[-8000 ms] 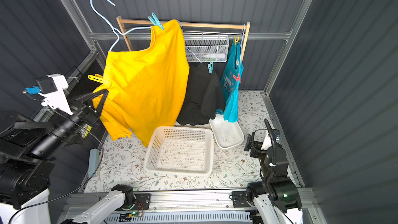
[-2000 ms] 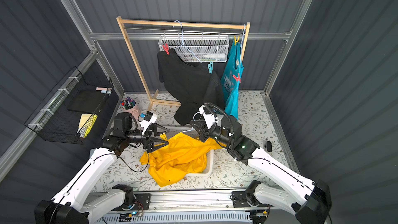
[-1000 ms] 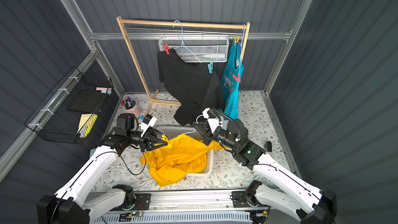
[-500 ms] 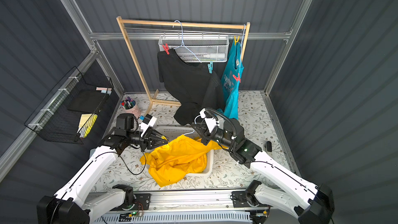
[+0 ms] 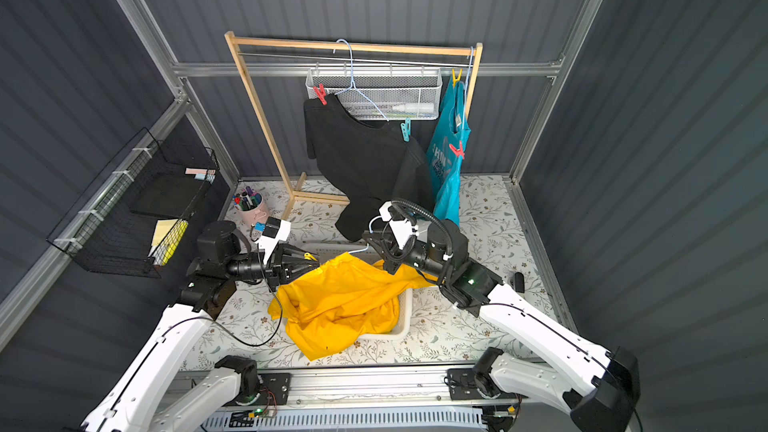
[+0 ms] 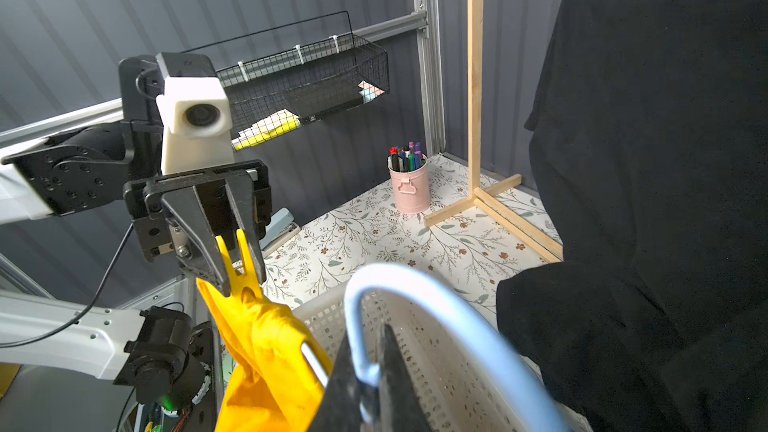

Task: Remove the clothespins securing t-shirts to the hanger
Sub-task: Remove the clothespin from the hanger.

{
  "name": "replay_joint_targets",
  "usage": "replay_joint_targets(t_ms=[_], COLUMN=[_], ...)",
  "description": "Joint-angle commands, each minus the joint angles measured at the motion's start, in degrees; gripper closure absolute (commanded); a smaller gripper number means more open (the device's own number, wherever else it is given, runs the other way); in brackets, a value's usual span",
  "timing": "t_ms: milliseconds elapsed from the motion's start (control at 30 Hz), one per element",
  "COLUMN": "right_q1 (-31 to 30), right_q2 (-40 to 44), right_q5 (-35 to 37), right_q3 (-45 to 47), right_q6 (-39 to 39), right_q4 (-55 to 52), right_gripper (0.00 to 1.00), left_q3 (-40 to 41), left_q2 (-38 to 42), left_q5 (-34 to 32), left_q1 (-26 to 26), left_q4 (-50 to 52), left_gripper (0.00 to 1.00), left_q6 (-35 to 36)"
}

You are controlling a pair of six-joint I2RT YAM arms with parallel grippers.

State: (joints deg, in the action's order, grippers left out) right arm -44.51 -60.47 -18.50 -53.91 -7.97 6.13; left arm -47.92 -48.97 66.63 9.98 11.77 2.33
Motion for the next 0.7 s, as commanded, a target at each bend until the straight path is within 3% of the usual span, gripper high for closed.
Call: replay_joint_targets(t_ms=[0,133,267,667], right_q1=[-2.03,-2.99,-3.59,-7.76], right_q2=[-1.69,-3.57,-4.42,-10.52], right_q5=[-0.59,2.54,2.07,-1.18], right_q3=[-2.46,-2.98,-3.23,-14.2], right_q6=[2.99,3.96,3.72,4.12], right_q4=[-4.02,-4.2,-2.12,-3.13], right_gripper=[1.0,1.0,1.0,1.0], left_q3=[-1.48,-1.12,-1.41,-3.36], left_q2=[3.74,5.15,5.8,9.9], left_q5=[-6.14,-6.51,-8.89,-30.17], left_q1=[0.1,0.12,0.06,0.07], left_q4=[-6.39,-9.91,-6.82,2.05], left_gripper=[1.0,1.0,1.0,1.0], left_q6=[-4.33,-7.9,-5.81,-1.68])
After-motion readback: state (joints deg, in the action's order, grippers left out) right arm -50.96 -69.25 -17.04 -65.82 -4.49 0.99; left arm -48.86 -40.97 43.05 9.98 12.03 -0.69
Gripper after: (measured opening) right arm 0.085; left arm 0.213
